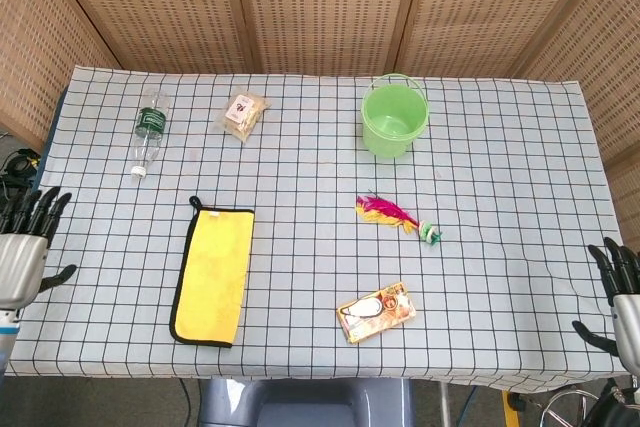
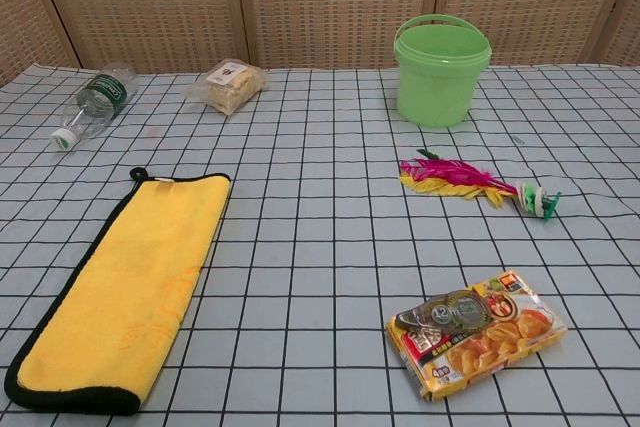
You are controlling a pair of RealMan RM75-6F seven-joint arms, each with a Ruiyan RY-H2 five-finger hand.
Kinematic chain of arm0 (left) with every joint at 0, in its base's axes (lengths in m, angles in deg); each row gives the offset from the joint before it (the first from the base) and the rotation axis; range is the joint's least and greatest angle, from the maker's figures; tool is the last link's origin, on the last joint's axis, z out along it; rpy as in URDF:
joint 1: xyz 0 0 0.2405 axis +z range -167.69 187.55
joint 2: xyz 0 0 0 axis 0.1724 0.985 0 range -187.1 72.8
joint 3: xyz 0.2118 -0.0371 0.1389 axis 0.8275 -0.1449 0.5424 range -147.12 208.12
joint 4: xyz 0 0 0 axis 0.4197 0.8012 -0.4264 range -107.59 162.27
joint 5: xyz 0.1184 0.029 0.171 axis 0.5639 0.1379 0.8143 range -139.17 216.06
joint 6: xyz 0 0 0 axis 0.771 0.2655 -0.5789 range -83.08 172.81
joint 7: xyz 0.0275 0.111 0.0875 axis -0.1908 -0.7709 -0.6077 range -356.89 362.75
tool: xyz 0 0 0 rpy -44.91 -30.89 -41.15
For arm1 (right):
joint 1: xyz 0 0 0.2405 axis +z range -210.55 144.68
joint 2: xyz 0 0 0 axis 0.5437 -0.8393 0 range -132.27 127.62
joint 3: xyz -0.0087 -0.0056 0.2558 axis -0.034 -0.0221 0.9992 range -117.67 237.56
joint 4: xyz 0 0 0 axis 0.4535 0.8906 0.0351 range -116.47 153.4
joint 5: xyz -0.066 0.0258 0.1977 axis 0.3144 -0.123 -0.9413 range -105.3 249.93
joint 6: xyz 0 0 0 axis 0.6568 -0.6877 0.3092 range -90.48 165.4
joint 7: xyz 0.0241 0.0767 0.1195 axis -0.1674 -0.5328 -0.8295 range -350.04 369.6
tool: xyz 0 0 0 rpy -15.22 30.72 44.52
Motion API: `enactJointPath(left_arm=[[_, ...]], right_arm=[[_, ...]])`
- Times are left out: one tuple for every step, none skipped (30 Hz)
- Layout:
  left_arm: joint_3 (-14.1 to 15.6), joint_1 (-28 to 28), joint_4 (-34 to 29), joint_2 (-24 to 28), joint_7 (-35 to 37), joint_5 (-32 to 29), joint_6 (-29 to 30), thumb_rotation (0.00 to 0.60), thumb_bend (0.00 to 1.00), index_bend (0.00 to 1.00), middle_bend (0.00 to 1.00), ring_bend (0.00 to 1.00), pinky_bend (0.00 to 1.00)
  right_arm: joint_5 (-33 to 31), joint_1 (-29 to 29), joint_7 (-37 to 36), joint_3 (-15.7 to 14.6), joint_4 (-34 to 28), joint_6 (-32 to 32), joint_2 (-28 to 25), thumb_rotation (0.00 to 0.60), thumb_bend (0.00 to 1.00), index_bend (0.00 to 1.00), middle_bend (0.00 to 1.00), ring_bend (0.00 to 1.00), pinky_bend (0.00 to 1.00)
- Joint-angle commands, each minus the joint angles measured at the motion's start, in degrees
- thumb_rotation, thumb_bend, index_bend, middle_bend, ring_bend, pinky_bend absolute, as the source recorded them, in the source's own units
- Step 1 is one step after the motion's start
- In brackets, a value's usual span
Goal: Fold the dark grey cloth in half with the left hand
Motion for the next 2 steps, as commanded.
enactJointPath(left_arm=[[0.23, 5.14, -5.43, 1.24, -3.40, -0.34, 5.21, 0.600, 0.00, 0.00, 0.00, 0.00, 0.00], [0.32, 5.51, -5.69, 1.19, -3.46, -0.05, 5.46, 0.600, 0.00, 0.00, 0.00, 0.00, 0.00]], right_arm=[[0.10, -0.12, -0.36, 0.05, 0.12, -0.31, -0.07, 0.600, 0.00, 0.00, 0.00, 0.00, 0.00], [0.13, -0.17, -0.51, 0.06, 0.14, -0.43, -0.11, 0.600, 0.00, 0.00, 0.00, 0.00, 0.00]])
